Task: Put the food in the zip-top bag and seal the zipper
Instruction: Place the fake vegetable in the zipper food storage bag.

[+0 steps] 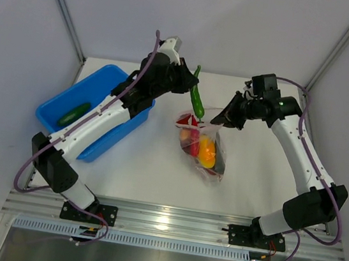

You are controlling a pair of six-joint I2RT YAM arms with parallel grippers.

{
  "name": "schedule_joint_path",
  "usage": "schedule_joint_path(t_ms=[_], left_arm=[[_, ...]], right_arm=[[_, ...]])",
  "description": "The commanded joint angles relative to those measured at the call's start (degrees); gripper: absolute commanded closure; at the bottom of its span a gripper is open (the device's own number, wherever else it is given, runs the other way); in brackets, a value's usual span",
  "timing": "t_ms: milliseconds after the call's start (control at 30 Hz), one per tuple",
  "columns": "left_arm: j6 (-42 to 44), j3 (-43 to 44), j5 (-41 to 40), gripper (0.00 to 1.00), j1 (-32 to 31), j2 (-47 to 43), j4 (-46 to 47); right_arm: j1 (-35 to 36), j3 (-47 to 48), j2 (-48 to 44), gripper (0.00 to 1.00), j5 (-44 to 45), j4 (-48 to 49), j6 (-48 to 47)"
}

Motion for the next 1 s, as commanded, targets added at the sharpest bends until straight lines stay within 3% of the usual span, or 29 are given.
schedule_joint_path(t_ms=[0,267,467,967], left_arm=[[3.41,3.81,-3.86,0.99,-1.83,0.89,1.07],[7.9,5.31,-9.57,0.99,-5.96,3.62,0.63],[10.09,3.73,-11.24,0.99,-7.28,3.45,0.89],[7.11,0.83,-8.0,0.99,-8.69,4.41,2.39]], right_arm=[[-0.21,3.15,-0.13,1.0,-5.41,5.4,4.73],[-1.09,3.16,0.05,1.0,-6.56,6.72,8.77],[-2.32,-0.27,-0.91,1.0,-8.14,12.6,18.96],[-3.99,-5.55,-1.53,1.0,-7.44,19.73,37.77]])
